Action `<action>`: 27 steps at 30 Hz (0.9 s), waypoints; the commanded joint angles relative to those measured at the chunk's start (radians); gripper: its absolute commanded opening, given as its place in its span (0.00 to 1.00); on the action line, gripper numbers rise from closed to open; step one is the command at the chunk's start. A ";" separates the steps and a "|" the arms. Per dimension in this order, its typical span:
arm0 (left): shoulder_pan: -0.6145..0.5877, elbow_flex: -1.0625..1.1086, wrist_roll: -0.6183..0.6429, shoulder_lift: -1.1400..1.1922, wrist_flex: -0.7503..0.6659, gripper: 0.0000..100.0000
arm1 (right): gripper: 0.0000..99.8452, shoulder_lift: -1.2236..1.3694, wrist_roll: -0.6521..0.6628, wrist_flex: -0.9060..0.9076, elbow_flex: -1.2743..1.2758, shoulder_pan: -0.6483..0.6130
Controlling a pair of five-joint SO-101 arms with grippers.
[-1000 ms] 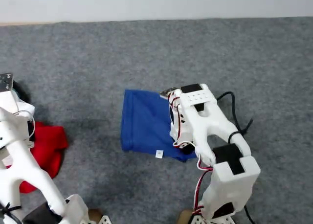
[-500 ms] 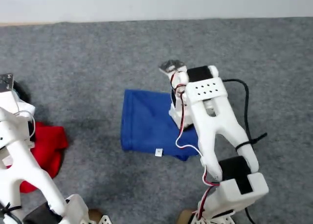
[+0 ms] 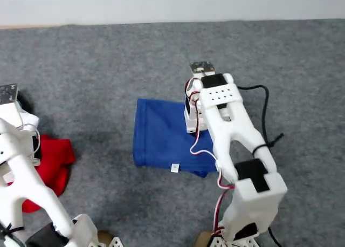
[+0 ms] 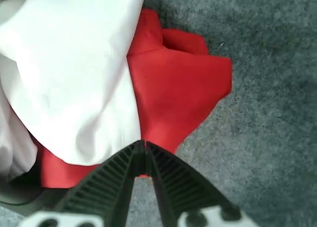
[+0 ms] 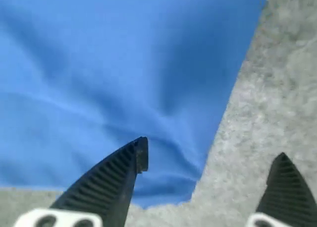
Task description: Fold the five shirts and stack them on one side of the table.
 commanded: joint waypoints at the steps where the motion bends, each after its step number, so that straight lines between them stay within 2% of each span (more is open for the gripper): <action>1: 0.003 -0.021 0.008 -0.032 0.008 0.01 | 0.40 0.059 -0.017 -0.016 -0.126 -0.002; 8: 0.003 -0.021 0.008 -0.032 0.003 0.01 | 0.40 0.257 -0.018 -0.016 -0.295 -0.013; 15: 0.003 -0.021 0.008 -0.032 0.003 0.01 | 0.39 0.389 -0.018 0.010 -0.313 -0.016; 17: 0.005 -0.021 0.008 -0.032 0.000 0.01 | 0.33 0.403 -0.009 0.044 -0.313 -0.030; 19: 0.005 -0.019 0.008 -0.031 -0.015 0.01 | 0.21 0.404 0.011 0.058 -0.313 -0.042; 21: 0.005 -0.019 0.008 -0.029 -0.028 0.01 | 0.09 0.404 0.077 0.054 -0.315 -0.051; 23: 0.005 -0.019 0.008 -0.031 -0.038 0.01 | 0.00 0.404 0.144 0.053 -0.315 -0.053; 27: 0.005 -0.019 0.008 -0.031 -0.040 0.01 | 0.01 0.392 0.141 0.097 -0.322 -0.025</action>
